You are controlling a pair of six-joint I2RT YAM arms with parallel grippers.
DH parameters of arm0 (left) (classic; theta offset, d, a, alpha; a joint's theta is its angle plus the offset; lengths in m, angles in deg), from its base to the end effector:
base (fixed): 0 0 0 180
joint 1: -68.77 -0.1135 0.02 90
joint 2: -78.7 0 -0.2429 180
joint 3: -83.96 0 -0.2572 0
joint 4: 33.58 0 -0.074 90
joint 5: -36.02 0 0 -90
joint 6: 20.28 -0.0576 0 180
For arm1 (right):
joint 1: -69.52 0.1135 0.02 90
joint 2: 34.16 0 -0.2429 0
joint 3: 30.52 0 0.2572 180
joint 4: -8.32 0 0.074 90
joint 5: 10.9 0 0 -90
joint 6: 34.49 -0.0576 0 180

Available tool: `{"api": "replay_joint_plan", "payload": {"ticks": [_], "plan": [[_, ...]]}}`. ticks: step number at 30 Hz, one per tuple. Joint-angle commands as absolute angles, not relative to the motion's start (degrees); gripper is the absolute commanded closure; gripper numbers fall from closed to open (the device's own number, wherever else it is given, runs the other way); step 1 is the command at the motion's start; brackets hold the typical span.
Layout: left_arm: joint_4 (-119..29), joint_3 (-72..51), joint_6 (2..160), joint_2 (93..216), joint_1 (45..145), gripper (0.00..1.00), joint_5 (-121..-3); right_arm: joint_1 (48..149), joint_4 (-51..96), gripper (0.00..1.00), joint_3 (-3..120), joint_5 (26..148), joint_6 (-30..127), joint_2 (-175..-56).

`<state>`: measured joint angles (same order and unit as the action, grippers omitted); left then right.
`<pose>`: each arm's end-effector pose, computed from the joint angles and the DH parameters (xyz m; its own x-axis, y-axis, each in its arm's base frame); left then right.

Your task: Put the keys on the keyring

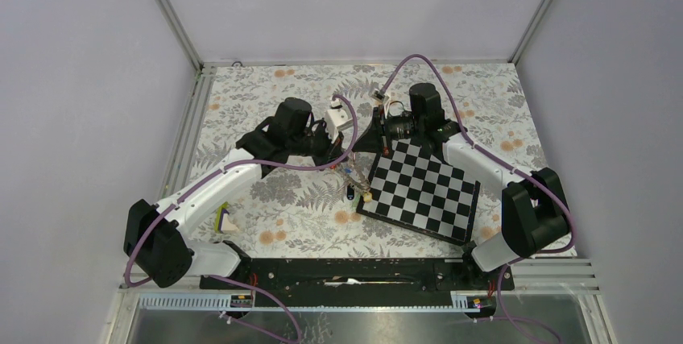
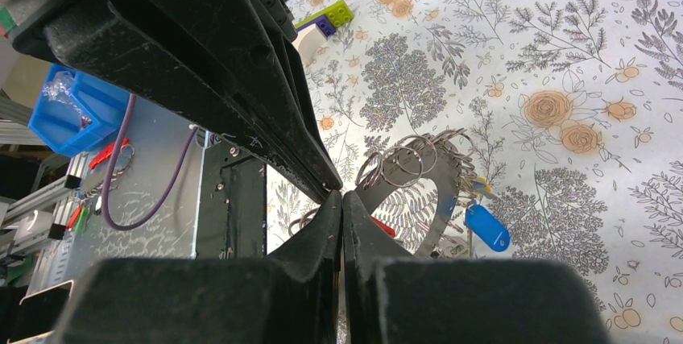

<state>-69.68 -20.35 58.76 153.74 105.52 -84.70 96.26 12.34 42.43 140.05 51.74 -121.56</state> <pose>0.2349 -0.2121 0.2794 -0.2951 0.4243 -0.8561 0.9207 0.3658 -0.1360 0.2942 0.2046 0.2597 -0.3454 -0.1383 -0.9282 -0.9383 0.0698 0.3387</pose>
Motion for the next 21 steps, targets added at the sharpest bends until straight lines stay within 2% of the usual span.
{"api": "replay_joint_plan", "payload": {"ticks": [1,21], "plan": [[-65.2,-20.4,58.2,151.5,105.7,1.00,-88.1,97.1,11.4,1.00,45.3,141.3,52.0,-122.2],[-65.2,-20.4,58.1,151.4,105.8,1.00,-88.1,97.6,12.0,1.00,44.4,140.7,53.5,-122.7]]}}
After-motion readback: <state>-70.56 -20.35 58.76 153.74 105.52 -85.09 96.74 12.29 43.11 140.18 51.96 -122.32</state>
